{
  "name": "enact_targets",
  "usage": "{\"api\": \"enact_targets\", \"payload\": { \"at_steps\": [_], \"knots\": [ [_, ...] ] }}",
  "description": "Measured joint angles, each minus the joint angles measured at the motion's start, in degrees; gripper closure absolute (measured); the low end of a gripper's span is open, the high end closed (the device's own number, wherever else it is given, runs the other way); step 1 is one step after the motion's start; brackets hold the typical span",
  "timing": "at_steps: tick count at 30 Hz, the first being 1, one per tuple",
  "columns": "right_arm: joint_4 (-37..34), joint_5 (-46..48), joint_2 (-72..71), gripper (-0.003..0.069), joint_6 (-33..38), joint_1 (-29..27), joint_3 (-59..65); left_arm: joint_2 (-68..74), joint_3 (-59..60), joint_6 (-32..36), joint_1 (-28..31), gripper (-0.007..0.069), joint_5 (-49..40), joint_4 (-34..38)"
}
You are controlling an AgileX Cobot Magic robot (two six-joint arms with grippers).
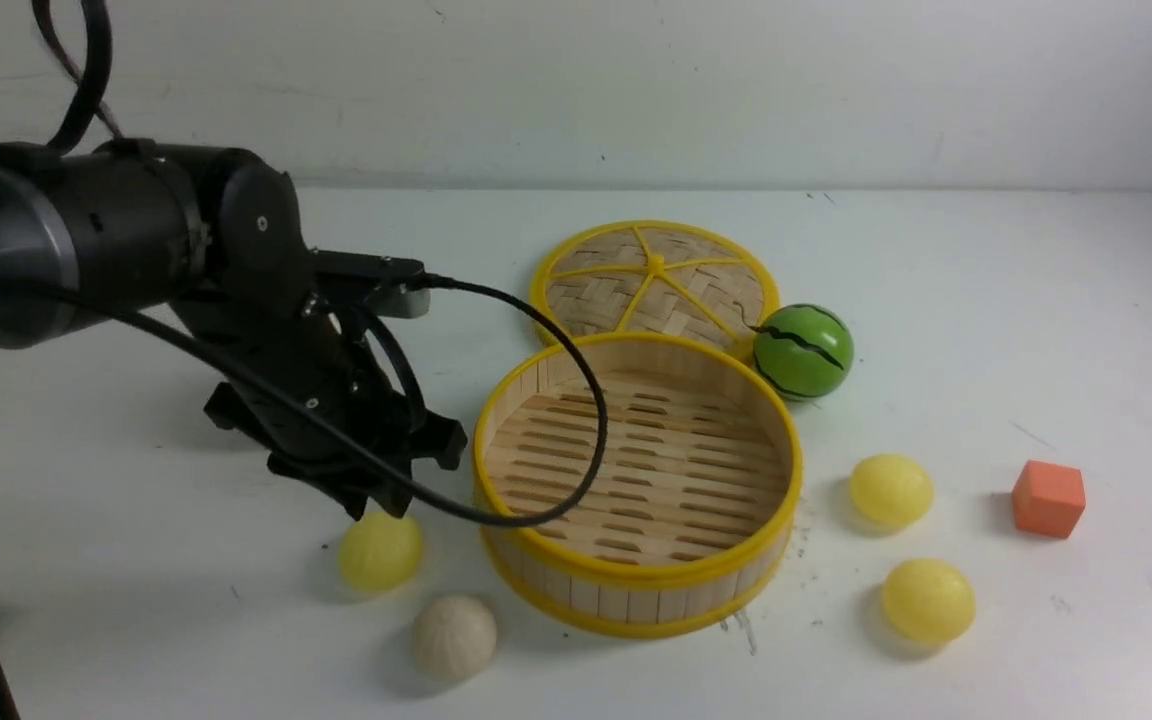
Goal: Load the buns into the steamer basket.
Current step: Use the left arm to grab a steamed stuffed bun
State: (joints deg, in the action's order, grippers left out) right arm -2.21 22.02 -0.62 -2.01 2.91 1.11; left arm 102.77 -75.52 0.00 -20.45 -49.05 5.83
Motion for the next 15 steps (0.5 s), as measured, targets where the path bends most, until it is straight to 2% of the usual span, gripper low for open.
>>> {"api": "enact_targets", "payload": {
  "at_steps": [5,15],
  "knots": [
    [0.0,0.0,0.0,0.042,0.0,0.0,0.0,2.32,0.0,0.0,0.17,0.039,2.11,-2.12],
    [0.0,0.0,0.0,0.042,0.0,0.0,0.0,3.27,0.0,-1.26,0.67,0.0386,0.92,-3.41]
  ]
}}
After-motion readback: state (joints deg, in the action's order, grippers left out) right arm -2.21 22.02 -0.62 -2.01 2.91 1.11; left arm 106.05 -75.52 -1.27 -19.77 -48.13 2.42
